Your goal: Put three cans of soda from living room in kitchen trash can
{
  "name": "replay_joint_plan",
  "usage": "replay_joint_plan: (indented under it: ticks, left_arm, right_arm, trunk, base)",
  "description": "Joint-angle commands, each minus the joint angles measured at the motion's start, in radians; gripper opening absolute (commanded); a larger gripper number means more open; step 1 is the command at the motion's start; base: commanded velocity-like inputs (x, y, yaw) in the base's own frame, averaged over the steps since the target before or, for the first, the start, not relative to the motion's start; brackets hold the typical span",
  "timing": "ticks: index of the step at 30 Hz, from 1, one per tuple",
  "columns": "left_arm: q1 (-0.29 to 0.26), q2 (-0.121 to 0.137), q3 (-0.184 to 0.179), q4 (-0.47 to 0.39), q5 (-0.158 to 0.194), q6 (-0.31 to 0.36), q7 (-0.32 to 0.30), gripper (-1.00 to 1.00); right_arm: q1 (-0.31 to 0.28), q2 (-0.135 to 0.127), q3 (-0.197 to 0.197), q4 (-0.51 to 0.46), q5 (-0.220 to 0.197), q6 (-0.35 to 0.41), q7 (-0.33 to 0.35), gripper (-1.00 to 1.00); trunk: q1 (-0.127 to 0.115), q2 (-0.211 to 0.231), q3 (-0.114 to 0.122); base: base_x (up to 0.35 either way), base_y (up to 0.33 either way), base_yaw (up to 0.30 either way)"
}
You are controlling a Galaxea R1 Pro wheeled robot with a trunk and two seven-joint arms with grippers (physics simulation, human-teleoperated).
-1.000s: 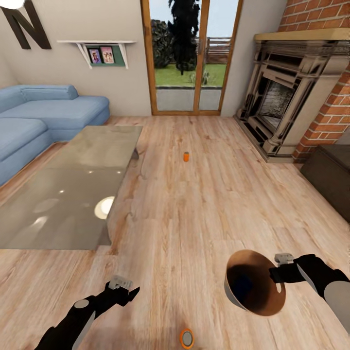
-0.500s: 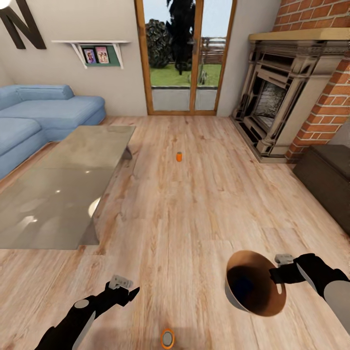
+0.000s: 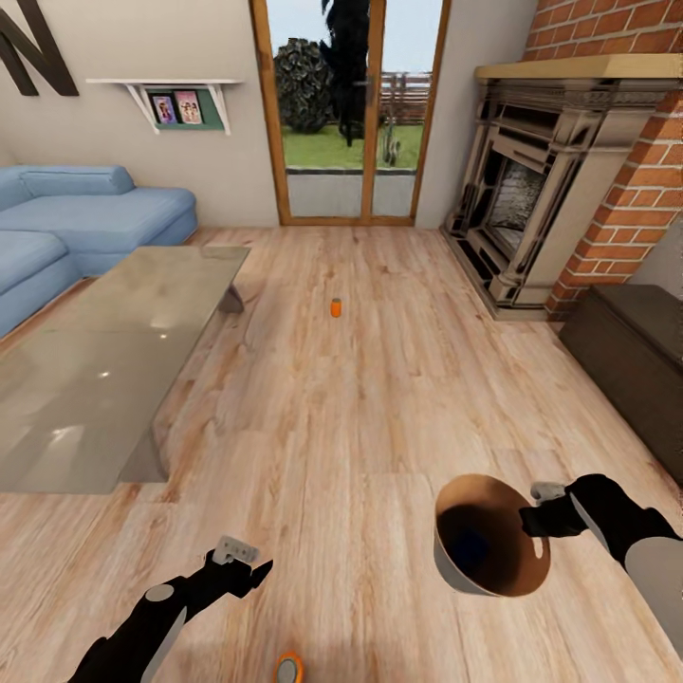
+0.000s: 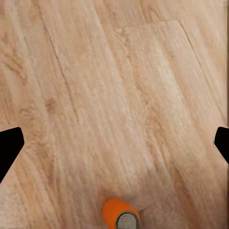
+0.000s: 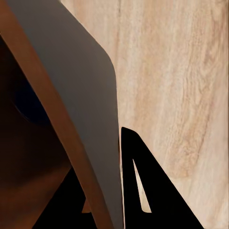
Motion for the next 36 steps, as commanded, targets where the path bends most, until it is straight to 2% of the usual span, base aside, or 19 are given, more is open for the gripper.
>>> replay_joint_plan:
  ticks: [1,7,16,20,22,23,24,25,26,27,32,36]
  left_arm:
    - [0.000,0.000,0.000,0.000,0.000,0.000,0.000,1.00]
    - [0.000,-0.001,0.000,0.000,0.001,-0.001,0.000,1.00]
    - [0.000,0.000,0.001,0.001,0.004,-0.003,0.002,1.00]
    - [0.000,-0.001,0.002,0.009,0.003,-0.044,0.015,1.00]
    - [0.000,-0.001,0.004,0.075,0.003,-0.125,0.066,1.00]
    - [-0.001,-0.002,0.005,0.103,0.005,-0.145,0.088,1.00]
    - [-0.001,-0.008,0.005,0.160,0.009,-0.177,0.136,1.00]
    - [-0.002,-0.025,0.004,0.213,0.008,-0.198,0.181,1.00]
    - [-0.003,-0.038,0.004,0.235,0.007,-0.206,0.199,1.00]
    - [-0.003,-0.064,0.003,0.270,0.006,-0.218,0.227,1.00]
    - [-0.003,-0.107,0.001,0.322,0.004,-0.253,0.264,1.00]
    - [-0.003,-0.120,0.000,0.337,0.004,-0.274,0.275,1.00]
  right_arm:
    - [0.000,0.000,-0.002,-0.001,-0.016,0.007,0.007,-1.00]
    - [0.000,0.001,-0.001,-0.002,-0.016,0.008,0.005,-1.00]
    - [0.000,0.001,0.000,-0.002,-0.017,0.008,0.002,-1.00]
    - [0.000,0.001,0.000,-0.003,-0.018,0.008,0.002,-1.00]
    - [0.000,0.006,-0.001,-0.004,-0.018,0.020,0.002,-1.00]
    - [0.000,0.007,-0.001,-0.004,-0.018,0.025,0.003,-1.00]
    - [0.000,0.008,-0.002,-0.004,-0.019,0.033,0.003,-1.00]
    - [0.000,0.009,-0.002,-0.006,-0.019,0.039,0.003,-1.00]
    - [0.000,0.009,-0.002,-0.007,-0.019,0.041,0.003,-1.00]
    - [0.000,0.009,-0.003,-0.008,-0.019,0.045,0.003,-1.00]
    - [0.000,0.011,-0.003,-0.009,-0.018,0.050,0.003,-1.00]
    - [0.000,0.016,-0.004,-0.009,-0.017,0.053,0.003,-1.00]
  trunk:
    - [0.000,0.000,0.000]
    - [0.000,0.000,0.000]
    - [0.000,0.000,0.000]
    - [0.011,-0.021,-0.009]
    - [0.019,-0.035,-0.016]
    - [0.023,-0.042,-0.019]
    - [0.027,-0.049,-0.022]
    - [0.031,-0.056,-0.025]
    - [0.034,-0.063,-0.029]
    - [0.038,-0.070,-0.032]
    - [0.057,-0.105,-0.051]
    - [0.073,-0.133,-0.069]
  base:
    - [0.085,-0.291,0.000]
    - [0.064,-0.231,0.000]
    - [0.009,-0.035,0.000]
    - [0.001,-0.002,0.000]
    - [0.000,-0.001,0.000]
    - [0.000,0.000,0.000]
    - [0.000,0.000,0.000]
    - [0.000,0.000,0.000]
    - [0.000,0.000,0.000]
    - [0.000,0.000,0.000]
    - [0.000,0.000,0.000]
    - [0.000,0.000,0.000]
